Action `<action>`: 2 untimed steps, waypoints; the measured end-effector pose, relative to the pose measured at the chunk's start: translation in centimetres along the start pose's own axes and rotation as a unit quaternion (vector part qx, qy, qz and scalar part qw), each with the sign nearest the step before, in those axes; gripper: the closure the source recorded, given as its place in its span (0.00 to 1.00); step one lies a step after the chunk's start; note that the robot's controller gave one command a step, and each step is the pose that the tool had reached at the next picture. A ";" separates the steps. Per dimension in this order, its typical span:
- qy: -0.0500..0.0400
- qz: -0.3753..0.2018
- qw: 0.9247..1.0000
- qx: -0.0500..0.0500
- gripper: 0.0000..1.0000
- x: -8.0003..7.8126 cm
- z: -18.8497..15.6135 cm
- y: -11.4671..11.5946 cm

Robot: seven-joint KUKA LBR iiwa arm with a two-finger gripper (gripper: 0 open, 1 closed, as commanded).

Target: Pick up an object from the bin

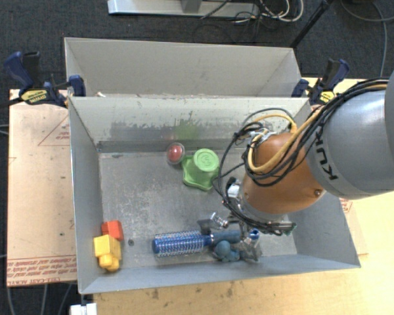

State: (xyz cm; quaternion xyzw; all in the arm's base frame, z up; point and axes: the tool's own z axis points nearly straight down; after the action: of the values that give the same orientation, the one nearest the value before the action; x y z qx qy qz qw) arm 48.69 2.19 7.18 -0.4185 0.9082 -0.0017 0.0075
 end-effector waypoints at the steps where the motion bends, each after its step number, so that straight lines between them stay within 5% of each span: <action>1: 0.004 0.002 1.000 -0.004 1.00 0.2 0.2 0.2; 2: 0.002 0.009 1.000 -0.001 1.00 -0.5 -14.5 -2.2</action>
Offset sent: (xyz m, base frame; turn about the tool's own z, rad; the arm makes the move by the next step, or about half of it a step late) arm 0.0000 0.0000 0.0000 0.0000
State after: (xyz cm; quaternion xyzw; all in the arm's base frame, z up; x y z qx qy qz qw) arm 50.45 1.12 21.67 -0.4103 0.9120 -0.0017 0.0055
